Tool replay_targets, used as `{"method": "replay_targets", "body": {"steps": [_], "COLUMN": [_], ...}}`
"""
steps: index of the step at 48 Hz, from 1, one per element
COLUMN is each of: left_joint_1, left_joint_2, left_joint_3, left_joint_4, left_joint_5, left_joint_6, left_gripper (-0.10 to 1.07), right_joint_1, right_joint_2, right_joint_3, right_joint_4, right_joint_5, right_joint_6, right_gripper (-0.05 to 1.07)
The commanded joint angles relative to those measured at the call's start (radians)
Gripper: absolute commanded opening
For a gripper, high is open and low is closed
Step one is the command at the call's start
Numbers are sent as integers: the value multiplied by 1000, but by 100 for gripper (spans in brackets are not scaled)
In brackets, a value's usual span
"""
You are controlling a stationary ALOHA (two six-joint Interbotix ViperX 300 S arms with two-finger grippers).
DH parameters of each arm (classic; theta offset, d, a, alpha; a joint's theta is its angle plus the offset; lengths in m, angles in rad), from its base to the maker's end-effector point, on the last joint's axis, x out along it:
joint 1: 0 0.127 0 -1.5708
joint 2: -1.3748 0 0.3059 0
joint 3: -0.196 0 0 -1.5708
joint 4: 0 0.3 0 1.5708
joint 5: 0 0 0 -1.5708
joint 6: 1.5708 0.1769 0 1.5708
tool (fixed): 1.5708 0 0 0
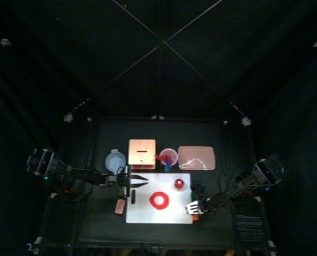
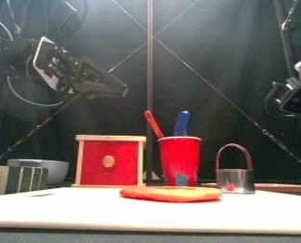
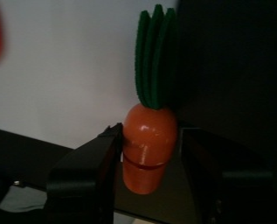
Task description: Place carrot on cutting board
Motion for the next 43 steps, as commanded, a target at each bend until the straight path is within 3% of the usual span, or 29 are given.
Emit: {"method": "replay_targets", "body": {"steps": [1,10,18,32,43], "left_joint_1": [0,-2,-2,-5,-23], "left_joint_2": [-12,-17,-20,-20,-21], "left_joint_3": [0,17,21,35,32], "left_joint_4": [2,-2,0,-2,-5], "left_joint_5": [-9,-9,-9,-9,-11], "left_joint_6": [2,0,0,-5,-5], "left_gripper": [62,62,62,62,62], "right_joint_1": [-41,-84,-83,-78,-78], "right_joint_2": [3,54,95,147,152], "right_joint_3": [-54,-87,-98,-112,-106], "right_joint_4": [-44,-86,-69,-35,-28], "right_joint_5": [-8,-46,-112,-121,-118], "right_joint_6": [-8,-9,8,6,6], "right_gripper": [59,59,59,61,76]}}
